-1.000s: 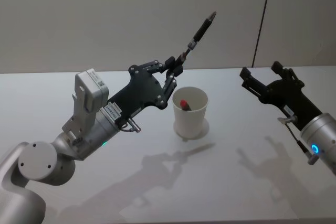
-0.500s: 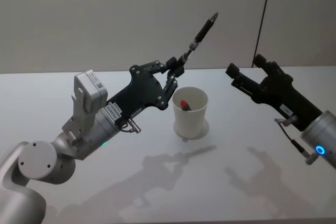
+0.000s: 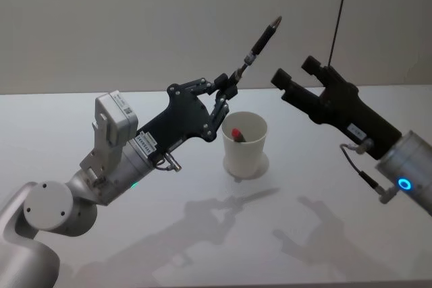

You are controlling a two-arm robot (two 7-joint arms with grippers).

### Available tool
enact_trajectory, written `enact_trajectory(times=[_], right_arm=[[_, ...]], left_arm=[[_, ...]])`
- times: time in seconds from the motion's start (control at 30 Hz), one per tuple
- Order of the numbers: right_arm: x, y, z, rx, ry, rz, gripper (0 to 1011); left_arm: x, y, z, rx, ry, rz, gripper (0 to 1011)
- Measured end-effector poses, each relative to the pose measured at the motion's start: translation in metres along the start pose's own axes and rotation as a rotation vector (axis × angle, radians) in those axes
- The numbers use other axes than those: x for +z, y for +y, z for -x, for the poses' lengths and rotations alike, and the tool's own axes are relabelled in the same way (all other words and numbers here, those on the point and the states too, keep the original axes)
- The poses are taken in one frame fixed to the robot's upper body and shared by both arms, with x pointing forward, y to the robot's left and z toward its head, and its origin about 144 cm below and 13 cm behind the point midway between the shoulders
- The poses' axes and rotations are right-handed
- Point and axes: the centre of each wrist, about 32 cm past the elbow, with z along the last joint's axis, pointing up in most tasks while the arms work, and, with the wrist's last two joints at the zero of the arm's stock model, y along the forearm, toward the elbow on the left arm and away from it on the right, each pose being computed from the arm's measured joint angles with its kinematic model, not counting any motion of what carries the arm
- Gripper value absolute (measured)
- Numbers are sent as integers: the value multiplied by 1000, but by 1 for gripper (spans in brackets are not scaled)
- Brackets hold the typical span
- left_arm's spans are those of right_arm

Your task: Place the pen into the pen holder.

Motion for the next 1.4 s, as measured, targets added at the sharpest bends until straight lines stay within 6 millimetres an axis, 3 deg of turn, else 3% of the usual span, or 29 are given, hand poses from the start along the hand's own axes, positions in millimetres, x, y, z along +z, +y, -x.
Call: enact_trajectory(times=[0.9,1.23,1.4], right_arm=[[1,50,9,-56,13,3,980],[1,60,8,-35,22,6,719],[1,63,8,-29,25,5,505]], left_arm=[[0,0,0,-3,-1,2,181],[0,0,0,-3,-1,2,181],[0,0,0,-3,-1,2,181]])
